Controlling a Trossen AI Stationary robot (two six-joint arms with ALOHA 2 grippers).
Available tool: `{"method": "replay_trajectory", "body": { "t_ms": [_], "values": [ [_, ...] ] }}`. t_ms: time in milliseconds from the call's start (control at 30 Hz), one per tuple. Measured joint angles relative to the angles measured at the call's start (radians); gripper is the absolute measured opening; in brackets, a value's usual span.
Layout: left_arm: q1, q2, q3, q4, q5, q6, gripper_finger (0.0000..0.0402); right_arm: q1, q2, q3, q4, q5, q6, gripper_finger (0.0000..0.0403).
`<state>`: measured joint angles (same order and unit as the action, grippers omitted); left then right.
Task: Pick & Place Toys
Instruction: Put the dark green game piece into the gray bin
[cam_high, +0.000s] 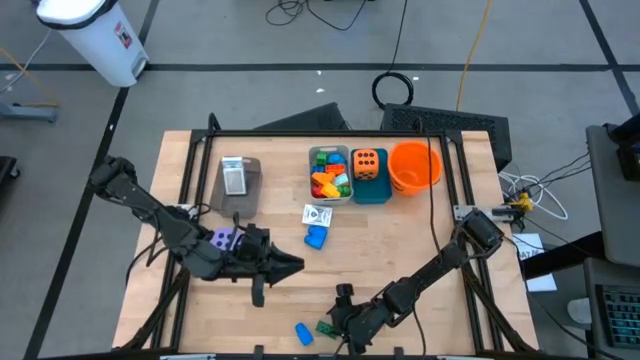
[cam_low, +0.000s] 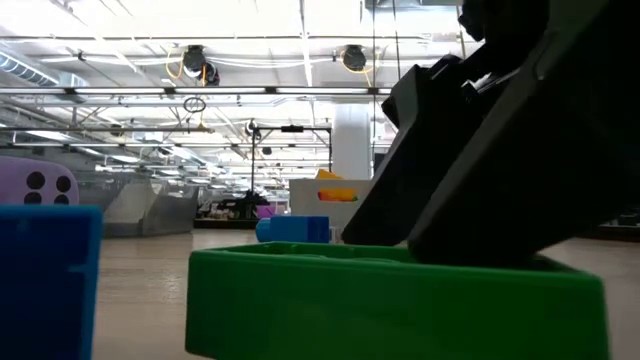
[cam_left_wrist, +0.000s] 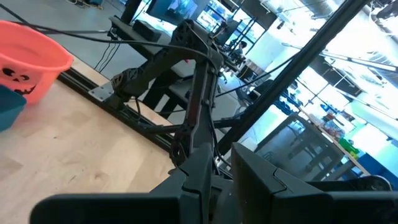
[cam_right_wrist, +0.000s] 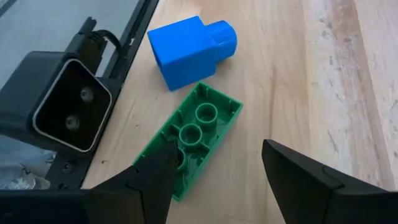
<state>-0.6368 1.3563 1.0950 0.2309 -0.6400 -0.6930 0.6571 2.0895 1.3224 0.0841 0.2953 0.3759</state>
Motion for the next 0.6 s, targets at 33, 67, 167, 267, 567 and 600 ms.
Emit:
{"method": "replay_trajectory", "body": {
  "t_ms": [33,67,167,267,567,600],
  "values": [
    [0.000,0.000,0.000,0.000,0.000,0.000,0.0065,0.000,0.000,0.001,-0.018,0.010,-0.001,0.0226],
    [0.000,0.000,0.000,0.000,0.000,-0.001,0.0065,-0.001,0.000,0.001,-0.034,0.022,0.001,0.0226],
    [0.000,0.000,0.000,-0.001,0.000,-0.002,0.0065,-0.005,-0.008,0.002,-0.082,0.059,-0.008,0.0226],
    [0.000,0.000,0.000,-0.001,0.000,-0.002,0.0065,-0.020,-0.029,0.001,-0.131,0.076,-0.050,0.0226],
    [0.001,0.000,0.000,-0.022,0.000,-0.003,0.0065,-0.089,-0.118,-0.003,-0.251,0.072,-0.077,0.0226],
    [0.000,0.000,0.000,-0.028,0.000,-0.003,0.0065,-0.093,-0.131,-0.002,-0.242,0.072,-0.077,0.0226]
  ]
}}
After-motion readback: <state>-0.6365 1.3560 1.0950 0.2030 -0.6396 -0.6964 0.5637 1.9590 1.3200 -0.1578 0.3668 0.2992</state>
